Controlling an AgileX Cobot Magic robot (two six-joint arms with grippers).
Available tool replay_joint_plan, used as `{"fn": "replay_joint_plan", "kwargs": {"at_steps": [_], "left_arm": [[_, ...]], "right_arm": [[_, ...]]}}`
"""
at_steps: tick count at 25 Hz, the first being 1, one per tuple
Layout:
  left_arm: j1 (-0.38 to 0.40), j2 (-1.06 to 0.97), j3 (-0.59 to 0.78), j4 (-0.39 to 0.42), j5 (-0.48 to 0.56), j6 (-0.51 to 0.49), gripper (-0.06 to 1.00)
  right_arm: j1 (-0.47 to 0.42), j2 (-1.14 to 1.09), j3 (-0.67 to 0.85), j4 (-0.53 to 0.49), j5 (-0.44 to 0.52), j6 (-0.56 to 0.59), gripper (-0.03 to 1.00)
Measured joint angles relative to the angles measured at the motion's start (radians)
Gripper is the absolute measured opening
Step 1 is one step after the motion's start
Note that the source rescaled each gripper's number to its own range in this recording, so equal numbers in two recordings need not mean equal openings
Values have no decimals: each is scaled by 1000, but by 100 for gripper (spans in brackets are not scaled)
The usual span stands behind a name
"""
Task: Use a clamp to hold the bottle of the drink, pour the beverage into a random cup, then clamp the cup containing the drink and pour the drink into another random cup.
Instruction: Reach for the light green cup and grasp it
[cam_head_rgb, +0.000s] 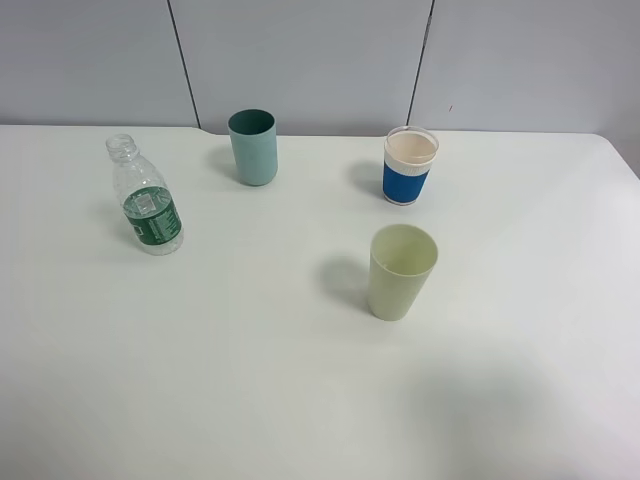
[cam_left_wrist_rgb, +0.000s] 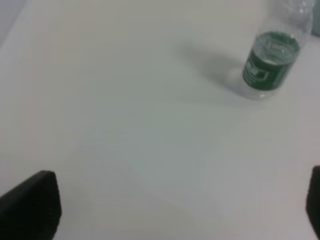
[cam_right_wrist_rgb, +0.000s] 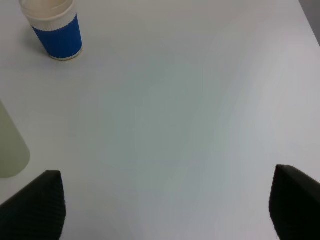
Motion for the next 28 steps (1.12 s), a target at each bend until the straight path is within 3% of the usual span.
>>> {"fn": "replay_joint_plan", "kwargs": {"at_steps": [15, 28], "left_arm": [[-1, 0, 11, -14, -25, 4, 99], [-58, 0, 11, -5, -25, 5, 100]], "right_arm": [[0, 0, 0, 0, 0, 0, 51], [0, 0, 0, 0, 0, 0, 51]]}}
